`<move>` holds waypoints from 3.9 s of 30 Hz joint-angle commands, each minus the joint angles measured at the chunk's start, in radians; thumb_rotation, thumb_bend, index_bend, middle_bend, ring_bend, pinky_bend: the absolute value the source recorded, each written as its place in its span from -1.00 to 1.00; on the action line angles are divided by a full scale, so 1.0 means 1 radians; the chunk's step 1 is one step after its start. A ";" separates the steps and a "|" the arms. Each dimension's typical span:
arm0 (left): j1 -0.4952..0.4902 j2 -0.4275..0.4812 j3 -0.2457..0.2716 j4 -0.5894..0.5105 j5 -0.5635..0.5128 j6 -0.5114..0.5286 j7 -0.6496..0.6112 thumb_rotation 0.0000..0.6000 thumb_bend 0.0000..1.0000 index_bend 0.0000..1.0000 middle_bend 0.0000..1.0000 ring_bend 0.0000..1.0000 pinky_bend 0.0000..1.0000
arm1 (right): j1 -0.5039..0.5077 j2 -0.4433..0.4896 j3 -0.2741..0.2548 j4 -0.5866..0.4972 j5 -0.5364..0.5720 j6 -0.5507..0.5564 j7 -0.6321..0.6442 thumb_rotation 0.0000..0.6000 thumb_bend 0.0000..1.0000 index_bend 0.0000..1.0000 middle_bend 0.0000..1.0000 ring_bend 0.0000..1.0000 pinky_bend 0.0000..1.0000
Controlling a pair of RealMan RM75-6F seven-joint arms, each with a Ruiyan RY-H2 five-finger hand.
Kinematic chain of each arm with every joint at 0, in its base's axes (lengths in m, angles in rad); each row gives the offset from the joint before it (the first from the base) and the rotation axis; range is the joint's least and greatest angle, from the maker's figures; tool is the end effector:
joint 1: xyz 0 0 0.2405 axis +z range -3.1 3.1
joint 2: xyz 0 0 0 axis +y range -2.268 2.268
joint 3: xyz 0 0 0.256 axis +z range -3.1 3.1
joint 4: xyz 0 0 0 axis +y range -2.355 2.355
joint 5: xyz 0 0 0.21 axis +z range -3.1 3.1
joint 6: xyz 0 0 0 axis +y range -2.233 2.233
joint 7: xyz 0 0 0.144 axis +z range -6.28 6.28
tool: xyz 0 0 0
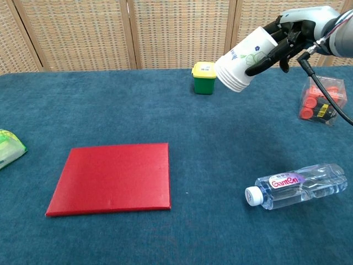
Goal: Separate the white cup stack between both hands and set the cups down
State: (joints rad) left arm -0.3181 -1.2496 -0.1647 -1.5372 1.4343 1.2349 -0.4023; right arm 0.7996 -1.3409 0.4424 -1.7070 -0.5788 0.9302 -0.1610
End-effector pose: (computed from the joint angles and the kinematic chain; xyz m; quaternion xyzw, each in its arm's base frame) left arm -0.2698 0.2730 0.1106 -0.5433 -0.5121 -0.5155 0.4206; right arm -0.1161 -0.3896 0.0682 0.5329 -0.5989 0.4586 0.3834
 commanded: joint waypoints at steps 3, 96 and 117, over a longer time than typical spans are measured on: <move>-0.077 -0.075 -0.022 -0.018 -0.028 -0.105 -0.145 1.00 -0.74 -1.00 -1.00 -1.00 -1.00 | 0.003 0.008 -0.008 -0.007 0.003 0.002 0.005 1.00 -0.70 0.51 0.23 -0.03 0.47; -0.390 -0.584 -0.184 0.322 -0.154 -0.290 -0.642 1.00 -0.71 0.12 -1.00 -1.00 -1.00 | 0.200 -0.094 -0.014 0.061 0.115 -0.050 0.074 1.00 -0.70 0.51 0.23 -0.03 0.47; -0.431 -0.658 -0.210 0.377 -0.161 -0.301 -0.634 1.00 -0.46 0.12 -1.00 -1.00 -1.00 | 0.187 -0.076 -0.025 0.055 0.105 -0.054 0.086 1.00 -0.70 0.51 0.23 -0.03 0.47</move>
State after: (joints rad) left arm -0.7464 -1.9039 -0.3741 -1.1617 1.2713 0.9336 -1.0354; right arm 0.9873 -1.4186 0.4167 -1.6513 -0.4722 0.8743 -0.0751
